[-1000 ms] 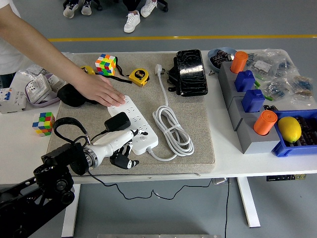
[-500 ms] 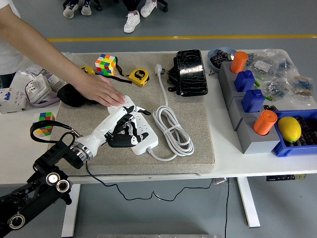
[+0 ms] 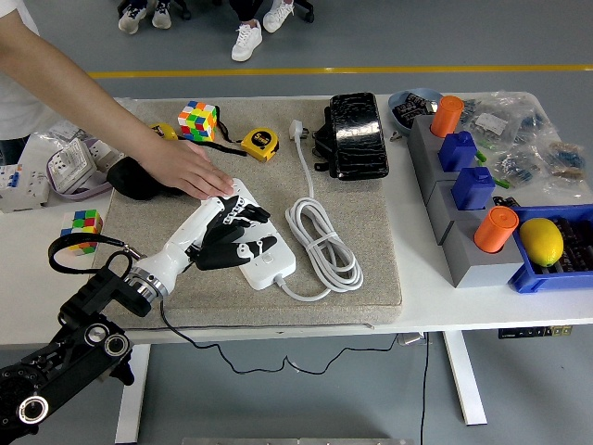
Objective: Put the plug near the board,insert it into the board,press the button,pull the plug out
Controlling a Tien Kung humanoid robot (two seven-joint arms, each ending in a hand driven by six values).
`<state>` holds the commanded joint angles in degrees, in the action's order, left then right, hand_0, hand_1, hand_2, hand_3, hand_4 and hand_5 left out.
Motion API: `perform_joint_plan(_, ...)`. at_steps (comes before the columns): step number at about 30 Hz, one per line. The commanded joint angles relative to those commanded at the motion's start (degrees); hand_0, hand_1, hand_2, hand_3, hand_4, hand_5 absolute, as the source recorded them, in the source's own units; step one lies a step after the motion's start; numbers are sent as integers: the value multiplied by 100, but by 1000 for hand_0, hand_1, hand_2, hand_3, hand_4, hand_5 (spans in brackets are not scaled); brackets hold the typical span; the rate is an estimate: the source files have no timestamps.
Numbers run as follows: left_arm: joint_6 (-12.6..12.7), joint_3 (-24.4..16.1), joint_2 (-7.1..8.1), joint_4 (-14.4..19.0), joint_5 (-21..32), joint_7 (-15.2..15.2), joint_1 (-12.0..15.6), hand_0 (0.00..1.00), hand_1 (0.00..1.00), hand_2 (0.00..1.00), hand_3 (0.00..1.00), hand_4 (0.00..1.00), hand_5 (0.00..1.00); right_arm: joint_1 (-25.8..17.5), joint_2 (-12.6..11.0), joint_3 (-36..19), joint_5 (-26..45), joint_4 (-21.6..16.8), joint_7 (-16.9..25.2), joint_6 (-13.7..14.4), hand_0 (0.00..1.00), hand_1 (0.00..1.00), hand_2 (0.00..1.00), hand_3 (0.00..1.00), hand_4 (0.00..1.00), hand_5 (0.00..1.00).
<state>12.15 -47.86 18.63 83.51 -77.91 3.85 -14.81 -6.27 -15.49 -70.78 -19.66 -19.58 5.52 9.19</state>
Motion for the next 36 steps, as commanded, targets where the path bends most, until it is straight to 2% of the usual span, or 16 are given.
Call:
perform_joint_plan(1,-1,-3,-2,2,1,-4,-3,597,661,619,615,878,352,2,-5,-8,0,-1,1,2,549,621,561,513,858,386)
perform_joint_plan(7,-21,-29,-8,14,-8,-39,-4,595,657,621,611,891,372,1,-27,-5,-13,-11,-1,6,549,620,561,513,859,387)
perform_joint_plan(18,-43,-34,7,52,-3,-62,-3,596,652,621,613,891,372,-12,-45,34,-5,-9,-4,3,548,620,561,513,859,388)
perform_joint_plan(19,-54,-41,8,63,-4,-78,-3,433,509,544,625,891,371,-7,-47,37,-5,-10,-5,2,549,620,561,513,860,389)
perform_joint_plan(24,-144,-52,21,119,-106,-219,-18,433,509,544,625,891,371,-7,-71,16,-12,-18,-5,7,549,620,561,513,860,389)
perform_joint_plan(25,-185,-50,26,135,-138,-266,-32,277,250,429,680,881,305,-11,-74,16,-10,-17,-6,7,549,621,562,514,860,389)
perform_joint_plan(30,-426,-89,31,235,-477,-558,-53,277,250,429,680,881,305,-41,-61,25,1,-10,-10,-2,549,621,562,514,860,389)
perform_joint_plan(31,-544,-98,33,265,-612,-691,-53,138,100,243,841,678,90,-49,-55,34,5,-6,-13,-5,548,620,562,514,860,390)
perform_joint_plan(36,-993,-100,52,375,-1029,-1185,-34,138,100,243,841,678,90,-60,-63,20,-19,-23,-15,-2,548,620,562,514,860,390)
